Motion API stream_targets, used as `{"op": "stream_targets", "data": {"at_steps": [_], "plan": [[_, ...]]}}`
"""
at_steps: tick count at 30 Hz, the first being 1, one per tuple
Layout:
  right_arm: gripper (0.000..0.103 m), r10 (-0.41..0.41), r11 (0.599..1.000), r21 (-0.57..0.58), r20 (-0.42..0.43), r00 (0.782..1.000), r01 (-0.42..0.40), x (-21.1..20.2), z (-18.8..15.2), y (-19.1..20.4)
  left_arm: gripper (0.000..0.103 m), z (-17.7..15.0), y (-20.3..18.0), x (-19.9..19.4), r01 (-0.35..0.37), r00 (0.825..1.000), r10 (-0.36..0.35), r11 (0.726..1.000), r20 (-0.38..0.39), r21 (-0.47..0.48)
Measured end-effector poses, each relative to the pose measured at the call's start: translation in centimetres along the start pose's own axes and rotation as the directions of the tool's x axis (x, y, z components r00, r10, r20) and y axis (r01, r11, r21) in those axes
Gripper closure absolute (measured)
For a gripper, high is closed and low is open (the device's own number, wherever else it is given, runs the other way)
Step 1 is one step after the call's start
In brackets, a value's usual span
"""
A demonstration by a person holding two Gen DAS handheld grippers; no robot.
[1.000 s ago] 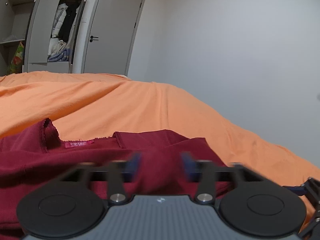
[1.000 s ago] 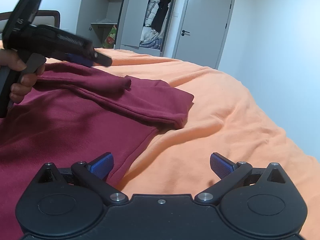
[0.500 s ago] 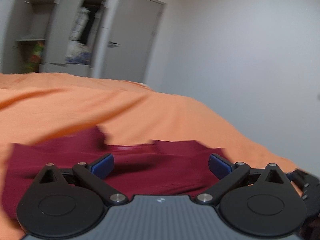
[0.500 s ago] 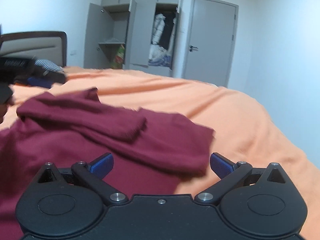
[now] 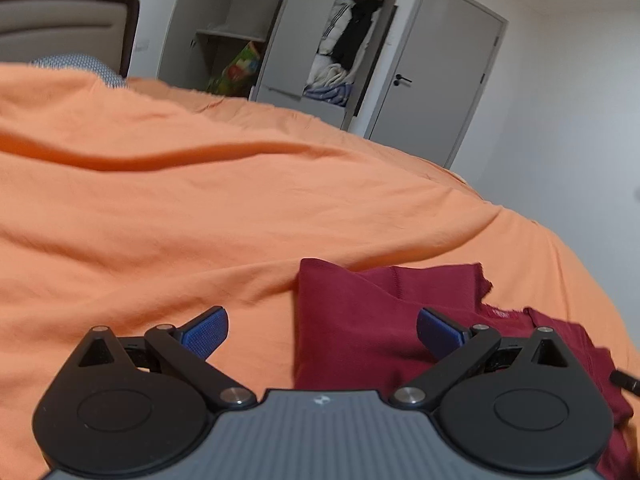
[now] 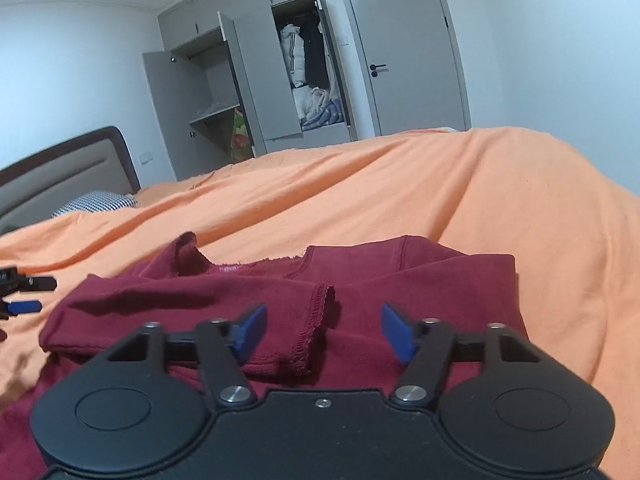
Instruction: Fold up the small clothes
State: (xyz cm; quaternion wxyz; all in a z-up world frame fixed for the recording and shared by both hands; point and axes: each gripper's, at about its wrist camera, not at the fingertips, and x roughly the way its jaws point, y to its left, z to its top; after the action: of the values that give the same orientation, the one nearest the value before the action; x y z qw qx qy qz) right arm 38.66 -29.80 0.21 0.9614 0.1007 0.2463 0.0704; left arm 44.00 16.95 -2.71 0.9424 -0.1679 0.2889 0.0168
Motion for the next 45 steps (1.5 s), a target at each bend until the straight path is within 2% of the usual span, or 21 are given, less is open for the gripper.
{"op": "stream_targets", "data": {"at_steps": [3,6,8,9,10,11,14,16,18,22,27,28,29,30,31,32,34,37,40,43,45], "plan": [[0.050,0.013,1.000,-0.018,-0.001,1.000,-0.014,0.2,-0.4,0.5,0.002,0.0,0.6,1.5,0.030,1.000,-0.030,0.999,-0.005,-0.029],[0.069,0.027,0.999,-0.042,-0.015,1.000,-0.027,0.9,-0.5,1.1,0.013,-0.6,0.9,2.5,0.051,0.998,-0.052,0.997,-0.022,-0.065],[0.088,0.023,0.998,-0.053,-0.028,0.999,-0.025,1.3,-0.6,1.4,0.044,-0.9,1.2,3.2,0.031,0.999,-0.036,0.993,-0.039,-0.110],[0.090,0.027,0.998,-0.054,-0.031,0.999,-0.029,1.4,-0.7,1.4,0.053,-1.0,1.3,3.5,0.039,0.998,-0.046,0.991,-0.050,-0.125],[0.094,0.033,0.998,-0.058,-0.031,0.999,-0.034,1.4,-0.8,1.5,0.075,-1.0,1.3,3.7,0.058,0.996,-0.066,0.989,-0.056,-0.133],[0.101,0.037,0.997,-0.066,-0.028,0.999,-0.039,1.3,-0.8,1.6,0.088,-1.1,1.2,3.7,0.073,0.995,-0.081,0.988,-0.057,-0.136],[0.103,0.028,0.994,-0.109,0.001,1.000,-0.028,0.6,-0.8,2.1,0.096,-1.0,0.4,2.5,0.095,0.996,-0.094,0.991,0.007,-0.094],[0.103,0.008,0.991,-0.135,0.026,1.000,-0.005,-0.1,-0.7,2.4,0.097,-0.7,-0.4,1.1,0.100,0.993,-0.096,0.994,0.069,-0.051],[0.103,-0.019,0.986,-0.162,0.040,0.999,0.026,-0.4,-0.8,2.7,0.097,-0.6,-1.1,0.3,0.070,0.993,-0.069,0.997,0.092,-0.008],[0.103,-0.056,0.981,-0.184,0.010,0.998,0.057,-0.1,-1.5,2.8,0.097,-1.0,-1.8,1.1,-0.031,0.997,0.027,0.998,0.078,0.054],[0.102,-0.054,0.983,-0.174,-0.022,0.998,0.050,0.1,-2.2,2.6,0.092,-1.4,-1.2,1.9,-0.021,1.000,0.021,1.000,0.014,0.004],[0.096,-0.052,0.984,-0.172,-0.015,0.999,0.049,-0.1,-2.1,2.6,0.085,-1.5,-1.3,1.7,-0.026,1.000,0.026,1.000,0.013,0.008],[0.087,-0.050,0.984,-0.170,-0.003,0.999,0.048,-0.3,-2.0,2.6,0.071,-1.5,-1.5,1.5,-0.028,1.000,0.027,0.999,0.014,0.017],[0.084,-0.050,0.984,-0.172,0.009,0.999,0.051,-0.5,-1.8,2.7,0.061,-1.6,-1.6,1.1,-0.029,0.999,0.028,0.999,0.020,0.029],[0.075,-0.053,0.983,-0.177,0.020,0.998,0.055,-0.5,-1.7,2.8,0.035,-1.7,-1.9,0.6,-0.032,0.999,0.031,0.999,0.035,0.041],[0.063,-0.057,0.981,-0.182,0.032,0.998,0.062,-0.6,-1.5,2.9,0.018,-1.8,-2.3,0.1,-0.042,0.997,0.039,0.998,0.060,0.055],[0.049,-0.069,0.980,-0.181,0.048,0.996,0.077,-0.5,-1.1,3.1,0.015,-2.1,-2.6,-0.9,-0.057,0.994,0.048,0.995,0.101,0.084],[0.047,-0.075,0.982,-0.170,0.055,0.996,0.083,-0.2,-0.9,3.3,0.012,-2.7,-3.5,-1.8,-0.060,0.994,0.048,0.990,0.094,0.128],[0.036,-0.089,0.983,-0.156,0.067,0.994,0.098,-0.3,-1.1,3.2,0.009,-3.6,-3.9,-2.2,-0.072,0.996,0.061,0.984,0.071,0.160],[0.031,-0.137,0.978,-0.144,0.101,0.985,0.151,-0.8,-1.2,3.0,0.009,-4.5,-4.3,-1.7,-0.129,0.991,0.123,0.971,0.045,0.199],[0.025,-0.129,0.980,-0.139,0.116,0.985,0.145,-1.1,-1.1,2.9,0.008,-4.8,-4.1,-1.1,-0.151,0.988,0.150,0.965,0.021,0.216]]}}
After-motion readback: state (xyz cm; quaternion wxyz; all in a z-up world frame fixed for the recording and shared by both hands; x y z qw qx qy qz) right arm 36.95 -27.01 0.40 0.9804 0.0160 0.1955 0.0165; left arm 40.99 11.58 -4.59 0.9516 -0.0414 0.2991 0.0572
